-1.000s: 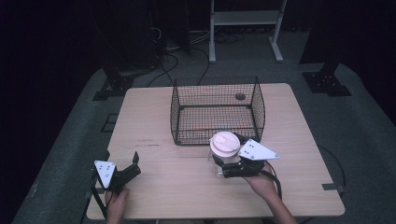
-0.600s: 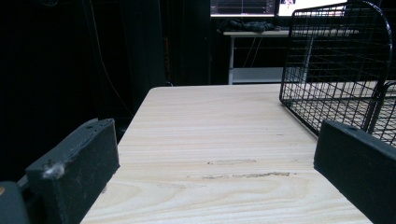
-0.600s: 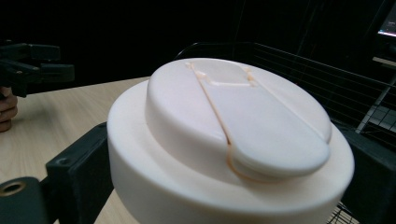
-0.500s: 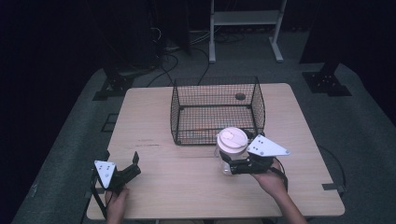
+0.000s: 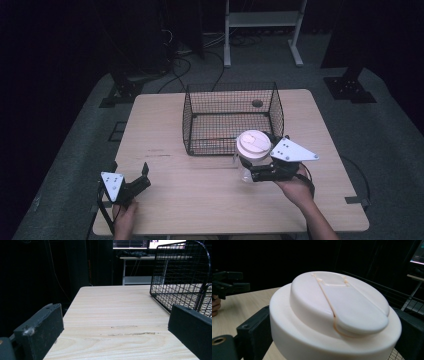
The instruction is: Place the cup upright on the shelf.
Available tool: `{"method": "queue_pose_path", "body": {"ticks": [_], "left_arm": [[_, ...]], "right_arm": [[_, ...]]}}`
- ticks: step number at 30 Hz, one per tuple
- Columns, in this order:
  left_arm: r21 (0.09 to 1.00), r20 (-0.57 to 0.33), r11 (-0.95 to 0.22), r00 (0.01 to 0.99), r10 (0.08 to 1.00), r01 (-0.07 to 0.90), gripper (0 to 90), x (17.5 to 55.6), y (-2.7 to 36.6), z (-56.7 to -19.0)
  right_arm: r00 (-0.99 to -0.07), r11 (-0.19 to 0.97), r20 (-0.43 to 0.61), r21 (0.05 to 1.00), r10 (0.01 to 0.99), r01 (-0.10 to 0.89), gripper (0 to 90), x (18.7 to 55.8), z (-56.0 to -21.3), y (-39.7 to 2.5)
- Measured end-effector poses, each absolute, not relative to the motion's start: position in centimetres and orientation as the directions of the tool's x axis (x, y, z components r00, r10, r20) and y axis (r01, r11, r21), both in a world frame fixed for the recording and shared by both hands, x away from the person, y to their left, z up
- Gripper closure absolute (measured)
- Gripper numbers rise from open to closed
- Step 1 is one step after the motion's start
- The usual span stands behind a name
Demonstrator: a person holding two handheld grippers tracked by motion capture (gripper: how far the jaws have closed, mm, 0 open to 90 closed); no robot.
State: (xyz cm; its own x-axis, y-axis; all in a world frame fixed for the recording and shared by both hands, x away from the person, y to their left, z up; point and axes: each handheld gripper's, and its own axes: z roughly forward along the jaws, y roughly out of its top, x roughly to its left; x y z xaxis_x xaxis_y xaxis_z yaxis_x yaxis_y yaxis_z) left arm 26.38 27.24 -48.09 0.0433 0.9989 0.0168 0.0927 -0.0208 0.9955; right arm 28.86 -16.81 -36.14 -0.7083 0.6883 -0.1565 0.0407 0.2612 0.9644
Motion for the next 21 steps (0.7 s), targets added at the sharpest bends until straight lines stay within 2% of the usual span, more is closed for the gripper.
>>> {"method": "queue_pose_path", "body": {"ticks": [21], "left_arm": [[0.996,0.016,-0.020,0.043,0.999,0.092,0.0,26.4,27.2,-48.1]], "right_arm": [[-0.706,0.255,-0.168,0.967,0.688,0.019,4.5,29.5,-32.6,-17.2]]}}
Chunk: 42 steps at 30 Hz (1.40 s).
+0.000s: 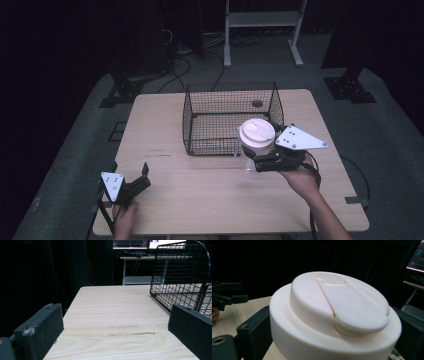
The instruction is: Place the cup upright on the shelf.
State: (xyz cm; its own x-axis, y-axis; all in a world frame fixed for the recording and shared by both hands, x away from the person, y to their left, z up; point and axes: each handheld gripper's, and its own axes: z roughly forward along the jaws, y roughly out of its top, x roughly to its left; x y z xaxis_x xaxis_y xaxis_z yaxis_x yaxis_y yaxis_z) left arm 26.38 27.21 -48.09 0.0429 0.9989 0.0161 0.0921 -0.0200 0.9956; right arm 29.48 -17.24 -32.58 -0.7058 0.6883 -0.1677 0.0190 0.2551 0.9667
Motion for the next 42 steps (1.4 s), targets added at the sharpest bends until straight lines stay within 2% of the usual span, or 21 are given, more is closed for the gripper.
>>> {"method": "queue_pose_path", "body": {"ticks": [42], "left_arm": [[0.996,0.003,-0.007,0.043,0.999,0.091,0.0,26.4,27.3,-48.1]], "right_arm": [[-0.710,0.272,-0.208,0.962,0.673,-0.023,4.5,34.4,-25.9,-14.0]]}}
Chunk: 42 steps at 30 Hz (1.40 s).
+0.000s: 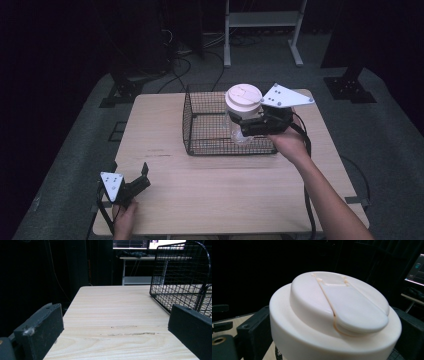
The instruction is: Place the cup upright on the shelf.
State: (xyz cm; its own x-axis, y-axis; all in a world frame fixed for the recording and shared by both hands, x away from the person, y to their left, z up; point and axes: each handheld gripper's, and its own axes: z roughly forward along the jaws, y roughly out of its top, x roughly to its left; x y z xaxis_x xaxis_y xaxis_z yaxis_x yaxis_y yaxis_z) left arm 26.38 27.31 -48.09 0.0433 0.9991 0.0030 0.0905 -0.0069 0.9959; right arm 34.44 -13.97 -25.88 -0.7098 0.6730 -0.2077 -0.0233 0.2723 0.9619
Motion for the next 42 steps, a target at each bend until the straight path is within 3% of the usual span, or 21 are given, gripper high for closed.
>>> {"method": "queue_pose_path", "body": {"ticks": [19,42], "left_arm": [[0.996,-0.005,0.001,0.045,0.999,0.089,0.0,26.4,27.4,-48.1],[0.996,-0.013,0.009,0.045,0.999,0.089,0.0,26.4,27.5,-48.1]], "right_arm": [[-0.670,0.281,-0.217,0.960,0.710,-0.013,4.5,38.5,-25.1,-13.2],[-0.637,0.278,-0.200,0.960,0.744,0.023,4.5,43.5,-26.6,-11.6]]}}
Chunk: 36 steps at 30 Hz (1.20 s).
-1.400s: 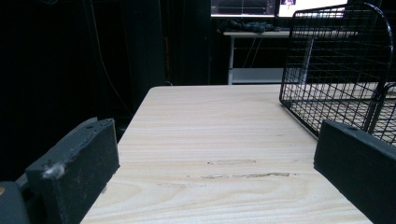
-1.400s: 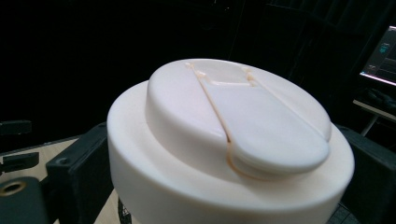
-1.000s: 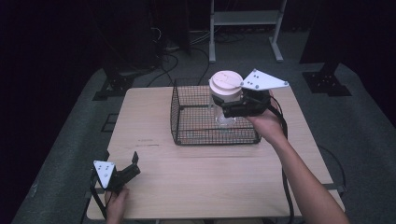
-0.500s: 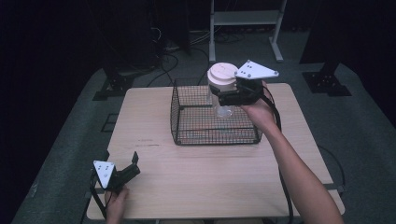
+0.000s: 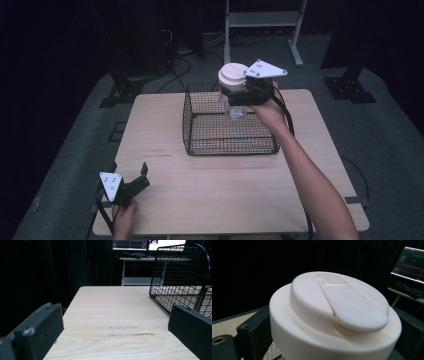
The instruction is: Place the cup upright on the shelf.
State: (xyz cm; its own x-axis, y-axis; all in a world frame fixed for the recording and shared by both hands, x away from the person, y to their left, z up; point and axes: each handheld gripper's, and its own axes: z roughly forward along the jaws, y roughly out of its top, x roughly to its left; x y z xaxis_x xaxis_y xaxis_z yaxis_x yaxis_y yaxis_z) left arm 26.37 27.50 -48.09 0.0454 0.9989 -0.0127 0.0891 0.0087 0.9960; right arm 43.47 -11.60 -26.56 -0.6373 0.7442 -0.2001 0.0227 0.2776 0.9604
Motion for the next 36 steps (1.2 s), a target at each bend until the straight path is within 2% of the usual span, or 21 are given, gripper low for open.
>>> {"method": "queue_pose_path", "body": {"ticks": [16,36], "left_arm": [[0.996,-0.021,0.017,0.045,0.999,0.090,0.0,26.4,27.6,-48.1],[0.996,-0.022,0.018,0.045,0.999,0.091,0.0,26.3,27.6,-48.1]], "right_arm": [[-0.618,0.272,-0.171,0.960,0.767,0.072,4.5,46.6,-28.3,-10.9],[-0.609,0.264,-0.142,0.958,0.781,0.115,4.5,48.3,-30.7,-10.7]]}}
